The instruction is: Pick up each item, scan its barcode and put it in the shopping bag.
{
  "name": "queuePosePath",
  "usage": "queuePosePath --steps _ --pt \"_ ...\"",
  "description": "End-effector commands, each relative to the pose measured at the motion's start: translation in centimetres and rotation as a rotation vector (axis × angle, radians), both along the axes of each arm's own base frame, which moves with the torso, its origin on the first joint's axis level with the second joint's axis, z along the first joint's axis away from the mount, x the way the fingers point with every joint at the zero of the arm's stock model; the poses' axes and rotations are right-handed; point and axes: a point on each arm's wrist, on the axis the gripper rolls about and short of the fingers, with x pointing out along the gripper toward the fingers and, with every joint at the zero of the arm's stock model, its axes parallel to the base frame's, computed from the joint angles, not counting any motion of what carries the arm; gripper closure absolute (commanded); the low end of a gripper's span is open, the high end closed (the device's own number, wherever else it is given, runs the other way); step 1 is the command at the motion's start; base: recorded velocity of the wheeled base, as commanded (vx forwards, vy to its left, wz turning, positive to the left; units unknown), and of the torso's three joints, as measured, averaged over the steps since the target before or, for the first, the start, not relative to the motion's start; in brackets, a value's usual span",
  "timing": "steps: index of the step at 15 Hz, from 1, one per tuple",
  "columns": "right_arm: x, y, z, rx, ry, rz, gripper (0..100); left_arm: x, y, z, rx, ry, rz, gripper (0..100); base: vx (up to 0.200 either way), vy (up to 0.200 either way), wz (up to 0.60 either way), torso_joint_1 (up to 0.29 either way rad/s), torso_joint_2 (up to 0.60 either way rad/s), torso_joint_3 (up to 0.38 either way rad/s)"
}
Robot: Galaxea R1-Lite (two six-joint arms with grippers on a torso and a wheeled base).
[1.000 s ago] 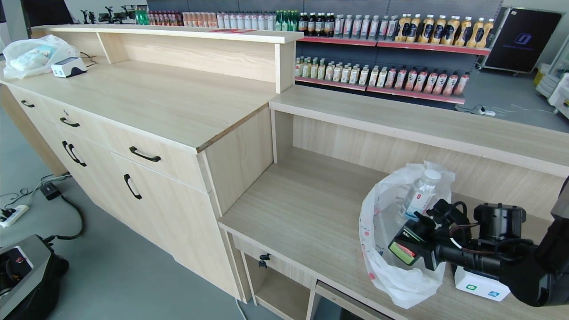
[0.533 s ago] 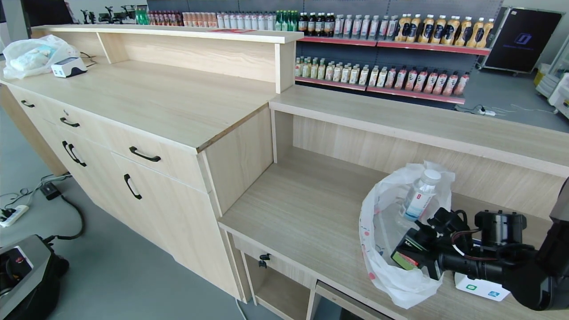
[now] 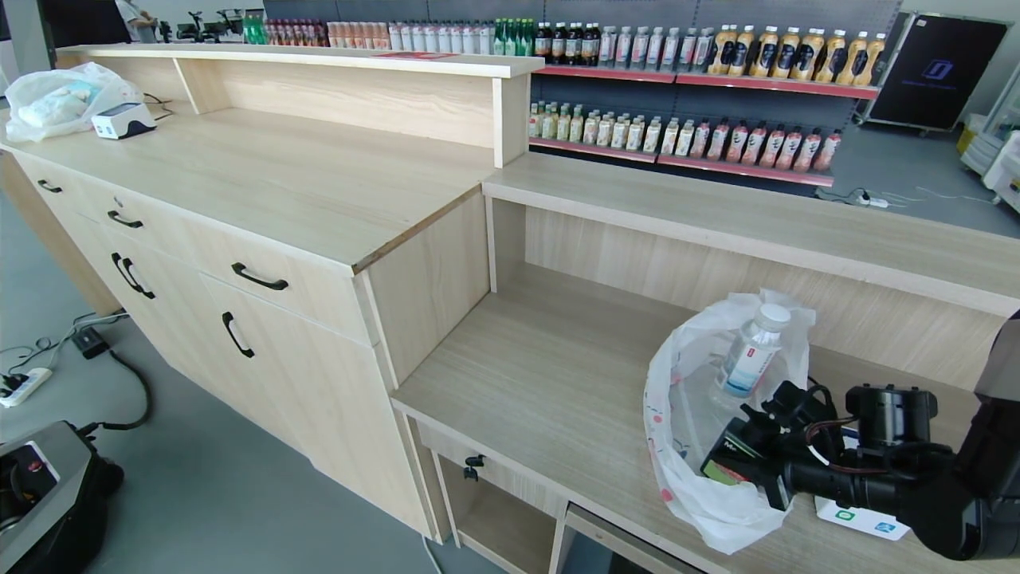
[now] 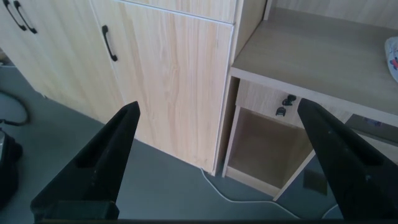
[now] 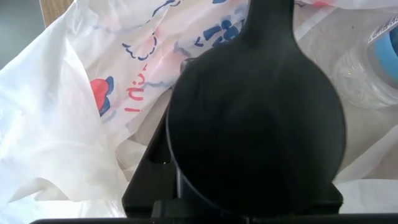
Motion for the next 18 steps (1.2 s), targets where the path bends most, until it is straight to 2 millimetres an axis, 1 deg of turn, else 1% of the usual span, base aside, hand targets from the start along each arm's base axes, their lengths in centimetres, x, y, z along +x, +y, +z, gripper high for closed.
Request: queuePosePath --steps 1,2,3,5,7,9,10,11,12,13,14,15,16,17,18 --pt "0.0 0.0 -0.1 0.0 0.003 0.0 100 0.0 0.0 0.0 0.0 0.001 0.0 0 0.0 0.0 0.0 0.0 0.0 0.0" --pt "0.0 0.0 -0.1 0.001 0.003 0.001 100 0.0 0.0 0.0 0.0 0.001 0.0 0 0.0 0.0 0.0 0.0 0.0 0.0" --pt "0.0 0.0 -0.1 0.0 0.004 0.002 0 0.0 0.0 0.0 0.0 0.001 0.0 0 0.0 0.0 0.0 0.0 0.0 0.0" --pt "-0.1 0.0 -0.1 0.006 0.005 0.006 0 0.0 0.0 0.0 0.0 0.001 0.0 0 0.0 0.0 0.0 0.0 0.0 0.0" --pt "0.0 0.0 0.6 0.016 -0.006 0.01 0 0.0 0.0 0.0 0.0 0.001 0.0 0 0.0 0.0 0.0 0.0 0.0 0.0" --pt "0.5 -0.1 2.6 0.024 -0.068 -0.001 0 0.0 0.0 0.0 0.0 0.001 0.0 0 0.0 0.0 0.0 0.0 0.0 0.0" --pt "0.5 -0.2 4.4 0.05 -0.11 -0.02 0 0.0 0.0 0.0 0.0 0.001 0.0 0 0.0 0.0 0.0 0.0 0.0 0.0" --pt "0.4 -0.2 5.7 0.075 -0.139 -0.033 0 0.0 0.0 0.0 0.0 0.001 0.0 0 0.0 0.0 0.0 0.0 0.0 0.0" --pt "-0.4 -0.2 9.3 0.132 -0.221 -0.059 0 0.0 0.0 0.0 0.0 0.001 0.0 0 0.0 0.0 0.0 0.0 0.0 0.0" --pt "-1.2 -0.3 10.8 0.152 -0.255 -0.069 0 0.0 0.0 0.0 0.0 0.001 0.0 0 0.0 0.0 0.0 0.0 0.0 0.0" --pt "-4.4 -1.1 14.1 0.178 -0.331 -0.113 0 0.0 0.0 0.0 0.0 0.001 0.0 0 0.0 0.0 0.0 0.0 0.0 0.0" --pt "-6.1 -1.3 15.0 0.169 -0.355 -0.126 0 0.0 0.0 0.0 0.0 0.001 0.0 0 0.0 0.0 0.0 0.0 0.0 0.0" --pt "-8.7 -1.7 16.6 0.139 -0.394 -0.153 0 0.0 0.0 0.0 0.0 0.001 0.0 0 0.0 0.0 0.0 0.0 0.0 0.0" --pt "-10.4 -1.9 17.5 0.109 -0.416 -0.175 0 0.0 0.0 0.0 0.0 0.001 0.0 0 0.0 0.0 0.0 0.0 0.0 0.0" --pt "-11.5 -2.2 18.1 0.053 -0.458 -0.195 0 0.0 0.0 0.0 0.0 0.001 0.0 0 0.0 0.0 0.0 0.0 0.0 0.0"
